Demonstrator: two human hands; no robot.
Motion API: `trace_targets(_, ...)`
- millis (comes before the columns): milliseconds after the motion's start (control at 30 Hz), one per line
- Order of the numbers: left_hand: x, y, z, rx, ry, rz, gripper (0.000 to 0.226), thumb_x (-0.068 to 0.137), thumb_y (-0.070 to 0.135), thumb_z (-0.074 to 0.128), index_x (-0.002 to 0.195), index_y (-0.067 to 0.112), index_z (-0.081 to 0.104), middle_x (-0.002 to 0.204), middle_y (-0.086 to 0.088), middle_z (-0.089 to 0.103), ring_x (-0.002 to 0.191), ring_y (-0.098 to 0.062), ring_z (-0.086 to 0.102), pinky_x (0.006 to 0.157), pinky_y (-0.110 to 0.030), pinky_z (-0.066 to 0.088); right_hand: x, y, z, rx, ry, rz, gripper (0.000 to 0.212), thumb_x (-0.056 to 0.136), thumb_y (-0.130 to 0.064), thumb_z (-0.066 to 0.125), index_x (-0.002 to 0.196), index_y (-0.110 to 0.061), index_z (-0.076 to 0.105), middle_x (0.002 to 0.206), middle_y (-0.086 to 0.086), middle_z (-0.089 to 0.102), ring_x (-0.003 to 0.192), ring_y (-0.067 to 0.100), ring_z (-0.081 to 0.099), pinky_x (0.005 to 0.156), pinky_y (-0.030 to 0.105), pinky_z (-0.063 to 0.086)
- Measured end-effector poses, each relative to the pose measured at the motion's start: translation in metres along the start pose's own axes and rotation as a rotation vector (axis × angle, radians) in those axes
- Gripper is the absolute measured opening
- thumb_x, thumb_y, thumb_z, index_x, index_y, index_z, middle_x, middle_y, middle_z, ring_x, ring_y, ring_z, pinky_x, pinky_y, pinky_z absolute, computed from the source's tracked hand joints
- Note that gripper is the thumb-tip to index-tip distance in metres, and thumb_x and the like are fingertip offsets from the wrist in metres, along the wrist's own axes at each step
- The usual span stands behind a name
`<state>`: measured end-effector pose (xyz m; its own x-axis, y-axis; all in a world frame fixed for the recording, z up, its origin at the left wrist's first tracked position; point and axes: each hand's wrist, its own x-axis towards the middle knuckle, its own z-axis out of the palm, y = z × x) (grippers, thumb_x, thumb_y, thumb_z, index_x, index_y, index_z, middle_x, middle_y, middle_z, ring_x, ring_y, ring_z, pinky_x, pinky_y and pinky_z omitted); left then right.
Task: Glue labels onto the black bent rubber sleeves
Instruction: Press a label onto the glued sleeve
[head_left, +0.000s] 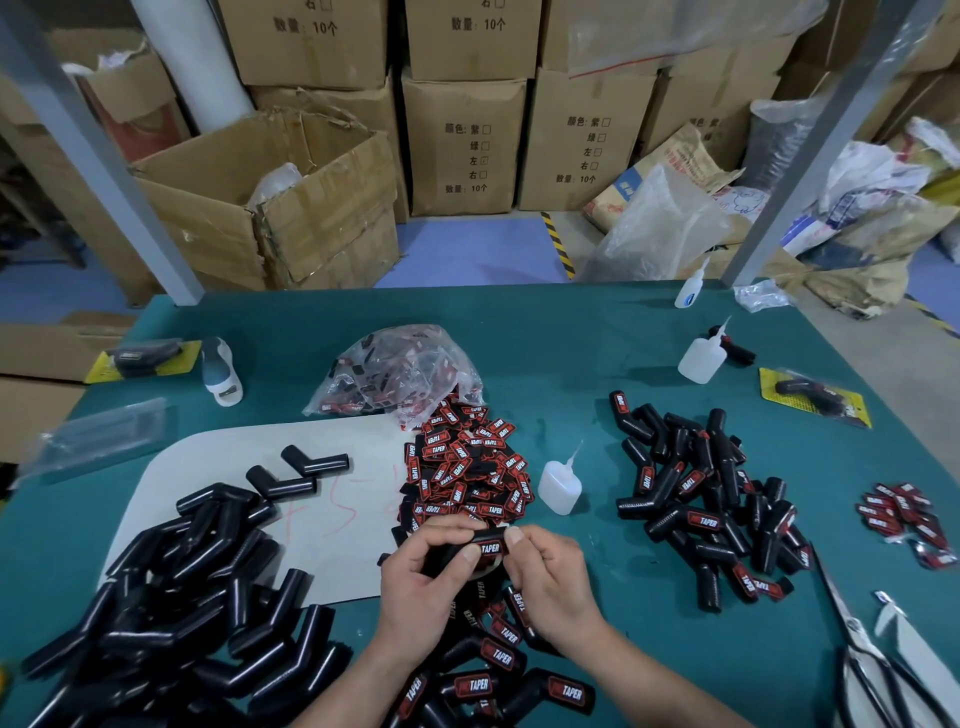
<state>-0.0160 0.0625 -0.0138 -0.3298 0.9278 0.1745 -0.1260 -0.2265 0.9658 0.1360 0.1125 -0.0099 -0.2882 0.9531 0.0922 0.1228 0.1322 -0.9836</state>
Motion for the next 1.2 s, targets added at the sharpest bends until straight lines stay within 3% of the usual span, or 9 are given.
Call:
trace_targets(133, 0.000, 0.000, 0.000, 0.015, 0.007, -0.007, 0.024, 0.086, -0.001, 0.072, 0.091, 0.022, 0.075, 0.109, -0.010, 0.074, 0.105, -0.024, 0.071, 0.086, -0.036, 0.061, 0.002, -0.001, -0.007, 0.113, -0.121, 0.107, 0.052, 0.095, -0.044, 0.040, 0.072, -0.004, 0.066, 0.052, 0.003, 0.056, 0.050, 0.016, 0.045, 0.050, 0.028, 0.036)
trace_targets(200, 0.001, 0.002, 0.000, 0.034, 0.012, 0.015, 0.025, 0.085, -0.001, 0.070, 0.091, 0.023, 0.075, 0.108, -0.009, 0.075, 0.104, -0.021, 0.071, 0.087, -0.025, 0.057, 0.001, -0.004, -0.005, 0.106, -0.174, 0.105, 0.059, 0.099, -0.051, 0.041, 0.063, -0.009, 0.064, 0.051, 0.004, 0.057, 0.047, 0.016, 0.046, 0.051, 0.027, 0.038)
trace_targets(267, 0.001, 0.005, 0.001, 0.032, 0.017, 0.022, 0.027, 0.086, -0.001, 0.067, 0.091, 0.025, 0.075, 0.108, -0.010, 0.075, 0.103, -0.020, 0.071, 0.084, -0.020, 0.057, 0.001, -0.008, -0.003, 0.074, -0.166, 0.091, 0.053, 0.097, -0.051, 0.055, 0.054, -0.019, 0.059, 0.048, 0.001, 0.056, 0.047, 0.013, 0.047, 0.055, 0.028, 0.040)
trace_targets(433, 0.000, 0.005, 0.002, 0.044, 0.013, 0.032, 0.007, 0.085, 0.023, 0.071, 0.092, 0.024, 0.074, 0.107, -0.007, 0.075, 0.103, -0.024, 0.071, 0.090, -0.025, 0.055, 0.001, -0.008, -0.001, 0.077, -0.114, 0.099, 0.046, 0.092, -0.037, 0.069, 0.051, -0.020, 0.056, 0.044, -0.001, 0.052, 0.044, 0.011, 0.042, 0.050, 0.025, 0.037)
trace_targets(600, 0.000, 0.004, 0.002, 0.039, 0.008, 0.018, 0.007, 0.084, 0.023, 0.072, 0.090, 0.026, 0.074, 0.106, -0.008, 0.075, 0.102, -0.025, 0.071, 0.092, -0.028, 0.055, 0.001, -0.006, 0.001, 0.080, -0.095, 0.105, 0.048, 0.091, -0.037, 0.069, 0.049, -0.019, 0.054, 0.043, -0.001, 0.051, 0.044, 0.011, 0.040, 0.049, 0.023, 0.035)
trace_targets(833, 0.002, -0.006, 0.001, 0.053, 0.071, -0.058, 0.026, 0.084, -0.019, 0.070, 0.081, 0.007, 0.072, 0.100, -0.017, 0.075, 0.093, -0.021, 0.073, 0.079, -0.021, 0.058, 0.001, -0.007, 0.001, 0.051, -0.148, 0.106, 0.055, 0.099, -0.044, 0.057, 0.049, -0.022, 0.054, 0.046, -0.001, 0.052, 0.049, 0.009, 0.047, 0.058, 0.022, 0.040)
trace_targets(933, 0.003, -0.007, 0.000, 0.029, 0.087, -0.085, 0.029, 0.084, -0.022, 0.066, 0.080, 0.006, 0.071, 0.099, -0.018, 0.075, 0.092, -0.022, 0.073, 0.074, -0.021, 0.059, 0.001, -0.006, 0.001, 0.051, -0.171, 0.102, 0.056, 0.100, -0.046, 0.053, 0.050, -0.021, 0.055, 0.048, 0.000, 0.053, 0.051, 0.011, 0.048, 0.059, 0.023, 0.041)
trace_targets(1100, 0.005, -0.006, 0.000, 0.019, 0.113, -0.056, 0.017, 0.080, 0.000, 0.073, 0.080, 0.017, 0.073, 0.098, -0.017, 0.075, 0.094, -0.025, 0.073, 0.085, -0.025, 0.056, 0.002, -0.005, 0.000, 0.095, -0.197, 0.149, 0.058, 0.100, -0.052, 0.046, 0.054, -0.019, 0.060, 0.050, 0.001, 0.057, 0.050, 0.014, 0.050, 0.055, 0.025, 0.041)
trace_targets(1200, 0.005, -0.007, 0.000, 0.022, 0.123, -0.065, 0.011, 0.081, 0.009, 0.071, 0.082, 0.019, 0.075, 0.099, -0.014, 0.076, 0.095, -0.025, 0.073, 0.085, -0.025, 0.057, 0.001, -0.004, -0.001, 0.087, -0.212, 0.129, 0.045, 0.097, -0.044, 0.057, 0.065, -0.014, 0.065, 0.051, 0.000, 0.057, 0.049, 0.012, 0.047, 0.054, 0.024, 0.040)
